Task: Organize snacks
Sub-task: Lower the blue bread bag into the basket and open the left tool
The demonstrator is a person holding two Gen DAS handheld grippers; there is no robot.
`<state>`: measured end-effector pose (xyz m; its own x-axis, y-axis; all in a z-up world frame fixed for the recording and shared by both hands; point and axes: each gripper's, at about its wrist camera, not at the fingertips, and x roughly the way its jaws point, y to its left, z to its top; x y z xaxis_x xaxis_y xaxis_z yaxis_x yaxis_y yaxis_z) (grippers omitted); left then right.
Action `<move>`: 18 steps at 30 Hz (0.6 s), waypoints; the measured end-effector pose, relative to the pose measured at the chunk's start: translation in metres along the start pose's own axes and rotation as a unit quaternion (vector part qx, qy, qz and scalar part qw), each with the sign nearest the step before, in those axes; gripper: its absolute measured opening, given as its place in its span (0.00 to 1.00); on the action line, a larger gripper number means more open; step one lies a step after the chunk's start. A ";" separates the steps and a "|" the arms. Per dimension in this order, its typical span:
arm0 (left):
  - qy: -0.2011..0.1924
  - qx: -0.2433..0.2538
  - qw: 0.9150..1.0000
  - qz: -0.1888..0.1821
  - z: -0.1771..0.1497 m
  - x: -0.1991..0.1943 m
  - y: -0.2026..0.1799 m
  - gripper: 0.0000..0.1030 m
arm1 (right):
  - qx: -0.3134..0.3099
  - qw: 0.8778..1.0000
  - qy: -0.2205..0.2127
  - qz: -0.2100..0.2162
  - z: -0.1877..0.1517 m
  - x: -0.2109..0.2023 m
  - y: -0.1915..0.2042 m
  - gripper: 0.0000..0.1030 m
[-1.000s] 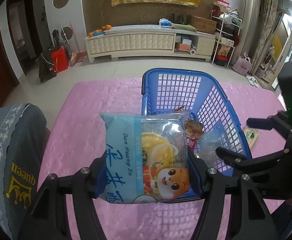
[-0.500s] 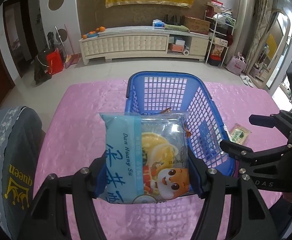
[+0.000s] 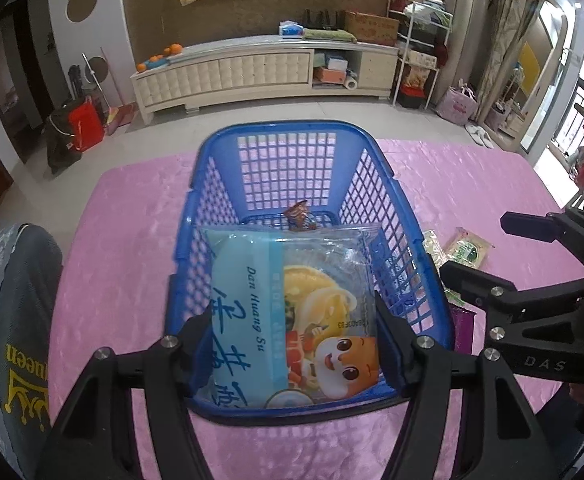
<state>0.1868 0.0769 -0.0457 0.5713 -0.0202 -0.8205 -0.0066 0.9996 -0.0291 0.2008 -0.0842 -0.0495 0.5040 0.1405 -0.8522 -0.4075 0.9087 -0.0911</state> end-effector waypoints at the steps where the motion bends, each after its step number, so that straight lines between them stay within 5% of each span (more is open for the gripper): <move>1: 0.003 0.002 1.000 -0.002 0.001 0.003 -0.003 0.63 | 0.002 1.000 0.000 0.001 0.000 0.001 -0.002 0.84; 11: 0.033 0.006 0.999 -0.025 0.005 0.028 -0.014 0.68 | 0.028 1.000 0.002 0.002 -0.003 0.003 -0.024 0.84; 18: 0.002 0.002 1.000 -0.031 0.004 -0.002 -0.013 0.76 | 0.037 0.999 -0.011 0.000 -0.005 -0.015 -0.027 0.84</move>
<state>0.1895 0.0638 -0.0414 0.5680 -0.0817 -0.8190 0.0321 0.9965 -0.0771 0.2006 -0.1131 -0.0366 0.5215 0.1482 -0.8403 -0.3501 0.9353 -0.0523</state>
